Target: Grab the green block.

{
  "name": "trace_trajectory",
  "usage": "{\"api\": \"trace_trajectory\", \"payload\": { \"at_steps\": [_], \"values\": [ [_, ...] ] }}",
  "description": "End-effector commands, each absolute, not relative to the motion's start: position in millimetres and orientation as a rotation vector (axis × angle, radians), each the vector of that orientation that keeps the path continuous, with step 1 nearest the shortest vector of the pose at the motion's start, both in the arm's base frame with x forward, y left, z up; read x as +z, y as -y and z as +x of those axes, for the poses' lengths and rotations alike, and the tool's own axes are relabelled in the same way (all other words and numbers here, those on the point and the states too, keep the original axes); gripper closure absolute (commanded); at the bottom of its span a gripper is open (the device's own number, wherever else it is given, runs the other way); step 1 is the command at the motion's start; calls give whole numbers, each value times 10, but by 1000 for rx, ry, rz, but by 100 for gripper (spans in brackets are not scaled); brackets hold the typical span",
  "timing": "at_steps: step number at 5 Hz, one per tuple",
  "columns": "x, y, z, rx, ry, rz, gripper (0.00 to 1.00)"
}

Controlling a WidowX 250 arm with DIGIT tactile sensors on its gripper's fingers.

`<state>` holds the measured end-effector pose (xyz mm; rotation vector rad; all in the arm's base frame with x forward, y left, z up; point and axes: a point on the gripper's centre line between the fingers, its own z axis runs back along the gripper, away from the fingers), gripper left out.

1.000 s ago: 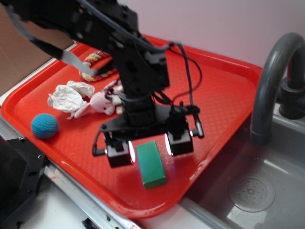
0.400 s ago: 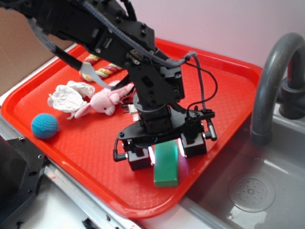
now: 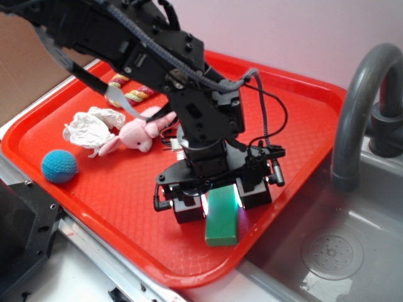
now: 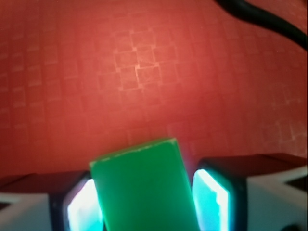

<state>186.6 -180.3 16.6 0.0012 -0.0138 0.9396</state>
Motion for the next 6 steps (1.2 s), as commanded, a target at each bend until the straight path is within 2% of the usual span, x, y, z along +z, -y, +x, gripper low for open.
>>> {"api": "trace_trajectory", "payload": {
  "at_steps": [1,2,3,4,5,6],
  "values": [
    [718,1302,1985,743,46,-77,100],
    [1056,1060,2026,671,76,-124,100],
    [1502,787,1949,522,131,-193,100],
    [1755,624,1867,561,199,-240,100],
    [1769,631,1919,567,184,-231,100],
    [1743,623,1968,609,144,-161,100]
  ]
}}
